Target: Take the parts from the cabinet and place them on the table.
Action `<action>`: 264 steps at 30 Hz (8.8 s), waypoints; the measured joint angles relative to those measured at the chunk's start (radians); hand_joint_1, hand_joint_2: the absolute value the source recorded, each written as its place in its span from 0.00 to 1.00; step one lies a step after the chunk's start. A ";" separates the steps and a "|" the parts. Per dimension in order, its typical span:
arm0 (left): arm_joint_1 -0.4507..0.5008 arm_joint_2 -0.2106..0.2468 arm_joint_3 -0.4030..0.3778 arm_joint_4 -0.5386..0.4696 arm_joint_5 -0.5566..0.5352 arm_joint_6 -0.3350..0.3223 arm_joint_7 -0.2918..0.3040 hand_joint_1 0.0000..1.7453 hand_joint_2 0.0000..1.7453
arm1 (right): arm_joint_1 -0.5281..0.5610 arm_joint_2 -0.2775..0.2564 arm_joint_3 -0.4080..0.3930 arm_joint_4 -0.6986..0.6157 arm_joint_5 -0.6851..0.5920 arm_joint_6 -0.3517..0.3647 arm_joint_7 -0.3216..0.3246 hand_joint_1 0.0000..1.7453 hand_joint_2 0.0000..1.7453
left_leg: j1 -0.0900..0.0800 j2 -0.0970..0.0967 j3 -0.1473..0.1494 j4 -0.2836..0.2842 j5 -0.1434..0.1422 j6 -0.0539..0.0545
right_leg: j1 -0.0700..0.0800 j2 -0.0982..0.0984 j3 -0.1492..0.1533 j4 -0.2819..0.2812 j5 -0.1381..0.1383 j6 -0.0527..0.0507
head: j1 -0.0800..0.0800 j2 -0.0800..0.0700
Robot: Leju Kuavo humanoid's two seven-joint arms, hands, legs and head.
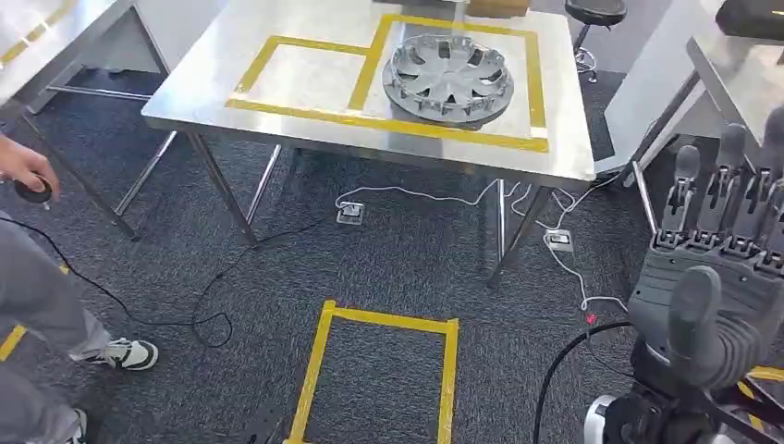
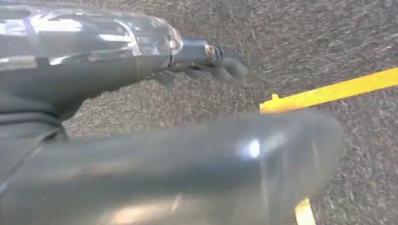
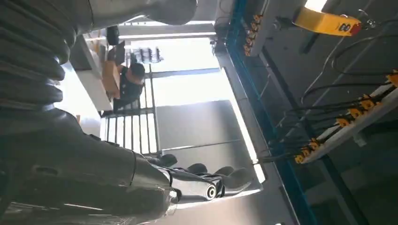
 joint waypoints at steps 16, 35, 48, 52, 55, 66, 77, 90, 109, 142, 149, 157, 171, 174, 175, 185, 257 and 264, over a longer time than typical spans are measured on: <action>-0.004 0.002 -0.013 -0.001 -0.010 -0.013 0.003 0.00 0.00 | -0.012 -0.007 -0.002 0.002 -0.011 -0.006 0.016 0.00 1.00 | 0.019 0.002 0.159 -0.074 -0.007 -0.016 | -0.023 -0.001 -0.162 0.119 0.057 0.056 | -0.029 0.000; 0.000 -0.015 -0.023 -0.002 -0.023 -0.018 0.003 0.00 0.00 | -0.026 -0.023 -0.001 0.011 -0.014 -0.008 0.029 0.00 1.00 | 0.013 0.002 -0.036 0.089 -0.047 -0.015 | -0.004 -0.002 -0.009 0.020 -0.011 0.015 | -0.010 0.000; 0.005 -0.018 -0.035 -0.001 -0.032 0.000 -0.011 0.00 0.00 | -0.016 -0.027 -0.001 0.018 0.024 -0.036 0.040 0.00 0.00 | 0.017 0.002 0.129 -0.076 0.015 0.031 | -0.016 0.005 -0.184 0.181 -0.043 0.072 | -0.022 0.000; 0.008 -0.017 -0.039 0.000 -0.033 -0.001 0.011 0.00 0.00 | -0.011 -0.030 -0.001 0.018 0.072 -0.075 0.062 0.00 0.00 | 0.015 0.006 0.072 -0.075 0.059 0.034 | -0.026 0.005 -0.208 0.417 -0.158 0.084 | -0.012 0.000; 0.013 -0.018 -0.041 0.000 -0.041 -0.002 0.023 0.00 0.00 | -0.003 -0.030 -0.001 0.019 0.159 -0.128 0.082 0.00 0.00 | 0.012 0.025 0.041 -0.074 0.087 0.032 | -0.023 -0.004 -0.094 0.278 -0.059 0.070 | -0.006 0.000; 0.026 -0.026 -0.049 0.000 -0.041 -0.002 0.024 0.00 0.00 | 0.027 -0.024 0.000 0.021 0.340 -0.173 0.089 0.00 0.00 | 0.015 -0.002 -0.037 0.144 -0.056 -0.011 | -0.006 0.017 -0.011 0.030 -0.026 0.022 | -0.019 0.000; 0.026 -0.027 -0.051 0.000 -0.041 -0.003 0.022 0.00 0.00 | 0.035 -0.020 -0.002 0.015 0.356 -0.174 0.090 0.00 0.00 | 0.025 -0.043 0.143 -0.106 0.034 0.018 | -0.008 0.108 -0.080 0.095 -0.021 0.056 | -0.039 0.000; 0.032 -0.027 -0.053 0.000 -0.050 -0.015 0.010 0.00 0.00 | 0.020 -0.019 0.001 -0.005 0.397 -0.174 0.124 0.00 0.00 | 0.024 0.127 0.143 -0.110 0.032 -0.010 | -0.023 -0.054 -0.068 0.083 -0.025 0.078 | 0.001 0.000; 0.037 -0.027 -0.056 0.000 -0.039 -0.008 -0.003 0.00 0.00 | 0.008 -0.016 0.023 -0.024 0.439 -0.174 0.142 0.00 0.00 | 0.028 -0.020 0.134 -0.109 0.040 0.016 | -0.019 0.064 -0.116 0.154 -0.060 0.082 | -0.033 0.000; 0.056 -0.026 -0.065 0.001 -0.050 -0.061 -0.005 0.00 0.00 | -0.002 -0.008 0.042 -0.026 0.470 -0.174 0.163 0.00 0.00 | 0.016 0.019 0.139 -0.117 0.037 0.023 | -0.033 0.022 -0.226 0.339 -0.130 0.094 | -0.057 0.000; 0.047 -0.026 -0.065 0.000 -0.051 -0.077 -0.004 0.00 0.00 | 0.000 -0.008 0.048 -0.024 0.476 -0.174 0.165 0.00 0.00 | 0.012 0.108 0.170 -0.117 0.007 -0.003 | -0.029 -0.071 -0.109 0.098 0.001 0.086 | -0.052 0.000; 0.049 -0.029 -0.065 0.000 -0.053 -0.098 -0.006 0.00 0.00 | 0.001 -0.005 0.048 -0.025 0.480 -0.174 0.172 0.00 0.00 | 0.016 -0.007 0.078 0.100 -0.119 -0.023 | -0.027 0.003 -0.091 0.071 0.008 0.034 | -0.088 0.000; 0.057 -0.023 -0.069 0.001 -0.054 -0.082 -0.013 0.00 0.00 | -0.003 -0.001 0.048 -0.023 0.483 -0.174 0.173 0.00 0.00 | 0.009 -0.013 0.171 -0.153 0.043 0.027 | -0.029 0.043 -0.152 0.210 -0.076 0.080 | -0.092 0.000; 0.060 -0.021 -0.071 0.002 -0.056 -0.082 -0.013 0.00 0.00 | 0.001 0.000 0.049 -0.021 0.482 -0.174 0.176 0.00 0.00 | 0.009 0.047 0.178 -0.153 0.031 0.023 | -0.039 0.016 -0.255 0.389 -0.131 0.094 | -0.086 0.000; 0.059 -0.021 -0.071 0.001 -0.056 -0.082 -0.013 0.00 0.00 | 0.002 0.000 0.049 -0.018 0.482 -0.174 0.176 0.00 0.00 | 0.009 0.062 0.183 -0.153 0.026 0.019 | -0.043 0.013 -0.247 0.370 -0.106 0.096 | -0.082 0.000; 0.047 -0.023 -0.072 0.001 -0.060 -0.071 -0.016 0.00 0.00 | 0.017 0.005 0.047 -0.011 0.513 -0.174 0.193 0.00 0.00 | 0.009 0.053 0.202 -0.149 0.004 0.037 | -0.043 -0.013 -0.091 0.079 0.002 0.082 | -0.090 0.000; 0.048 -0.039 -0.130 0.000 -0.144 -0.092 -0.013 0.00 0.00 | -0.001 0.016 0.047 0.023 0.520 -0.175 0.211 0.00 0.00 | 0.009 -0.008 0.253 -0.170 -0.026 -0.016 | -0.035 0.001 -0.145 0.072 0.068 0.070 | -0.112 0.000; 0.053 -0.039 -0.130 0.000 -0.133 -0.065 -0.006 0.00 0.00 | 0.012 0.014 0.045 0.027 0.526 -0.175 0.217 0.00 0.00 | -0.006 -0.001 0.203 -0.172 0.027 0.032 | -0.044 0.005 -0.227 0.367 -0.134 0.090 | -0.090 0.000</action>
